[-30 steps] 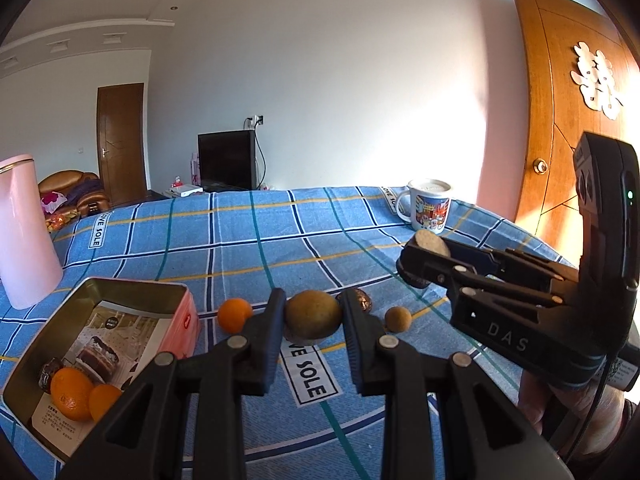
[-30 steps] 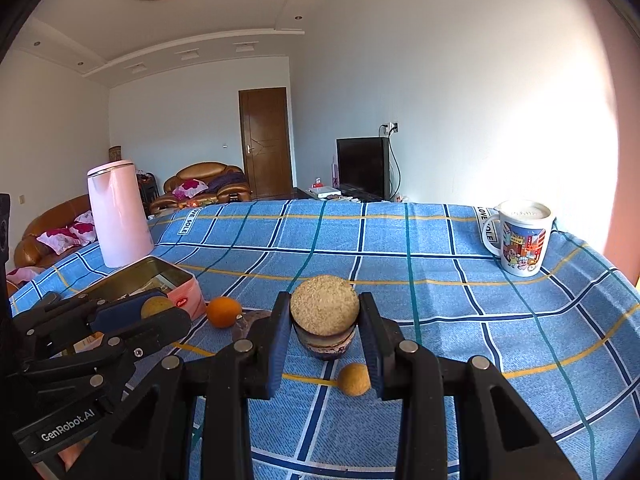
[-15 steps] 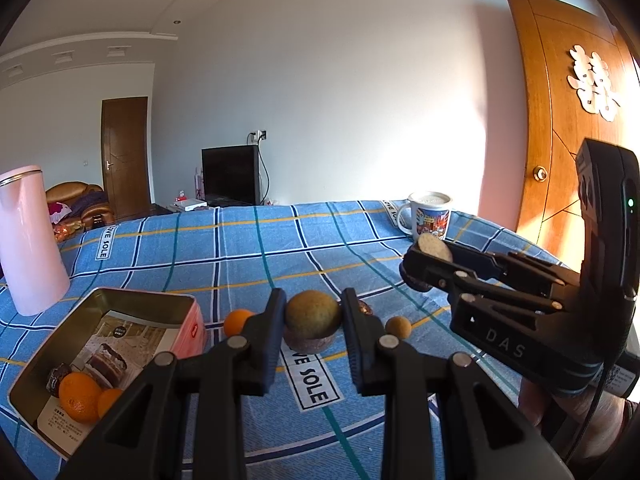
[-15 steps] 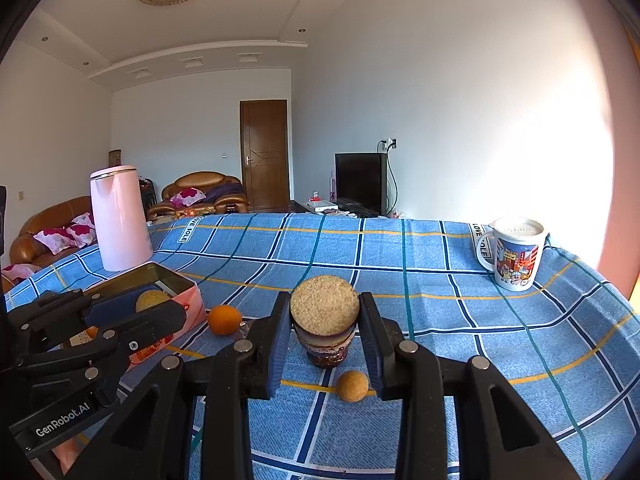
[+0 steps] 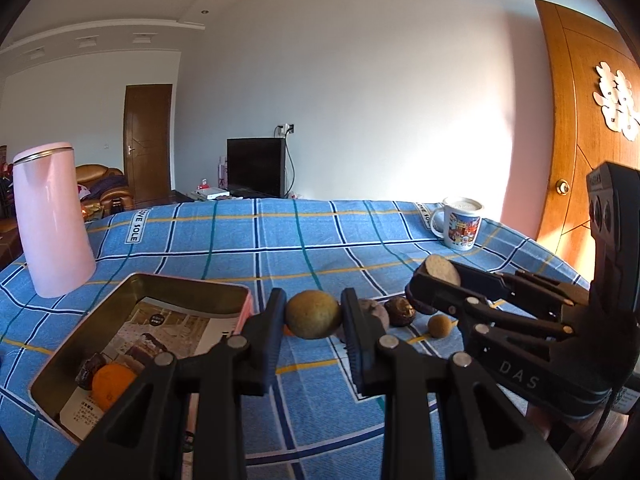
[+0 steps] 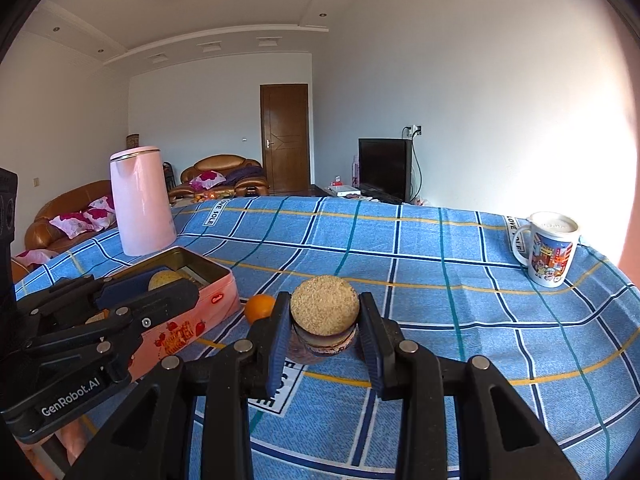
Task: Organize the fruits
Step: 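Lift and carry the jar with the right tool while the left tool carries the small fruit to the tin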
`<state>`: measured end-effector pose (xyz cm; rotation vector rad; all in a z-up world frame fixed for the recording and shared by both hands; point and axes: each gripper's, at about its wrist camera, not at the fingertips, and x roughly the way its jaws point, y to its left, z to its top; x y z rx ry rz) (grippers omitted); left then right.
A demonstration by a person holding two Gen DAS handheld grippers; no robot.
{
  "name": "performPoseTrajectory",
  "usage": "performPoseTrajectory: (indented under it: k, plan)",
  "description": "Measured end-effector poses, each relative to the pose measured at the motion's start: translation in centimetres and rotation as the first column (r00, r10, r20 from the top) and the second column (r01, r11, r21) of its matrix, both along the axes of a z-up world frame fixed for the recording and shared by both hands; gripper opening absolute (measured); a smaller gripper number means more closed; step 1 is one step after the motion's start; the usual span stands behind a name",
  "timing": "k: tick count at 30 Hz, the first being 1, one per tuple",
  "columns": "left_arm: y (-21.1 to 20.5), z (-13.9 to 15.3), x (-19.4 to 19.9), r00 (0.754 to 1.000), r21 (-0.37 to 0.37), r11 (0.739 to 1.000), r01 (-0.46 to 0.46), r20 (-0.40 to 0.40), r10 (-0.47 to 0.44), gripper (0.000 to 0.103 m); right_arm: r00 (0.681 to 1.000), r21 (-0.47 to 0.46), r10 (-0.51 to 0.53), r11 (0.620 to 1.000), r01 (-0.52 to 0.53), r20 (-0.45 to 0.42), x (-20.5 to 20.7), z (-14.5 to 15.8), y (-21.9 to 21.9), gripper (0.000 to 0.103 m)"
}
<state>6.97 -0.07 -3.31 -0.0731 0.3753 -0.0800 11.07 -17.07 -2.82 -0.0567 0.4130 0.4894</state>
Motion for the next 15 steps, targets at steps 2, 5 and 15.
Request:
performPoseTrajectory:
  k: [2, 5, 15]
  plan:
    - [1.8, 0.1, -0.1, 0.999, -0.021, 0.999, -0.037, -0.009, 0.037, 0.029, 0.999, -0.001, 0.031, 1.0, -0.031, -0.013, 0.1, 0.0, 1.3, 0.035]
    - [4.2, 0.1, -0.4, 0.995, -0.033, 0.995, -0.098, -0.019, 0.097, 0.029, 0.996, -0.008, 0.081, 0.997, -0.081, -0.026, 0.1, 0.0, 3.5, 0.035]
    - [11.1, -0.4, -2.3, 0.964, -0.066, 0.962, -0.263, -0.067, 0.259, 0.029, 0.963, -0.023, 0.26, 0.965, -0.263, -0.072, -1.1, 0.1, 10.9, 0.035]
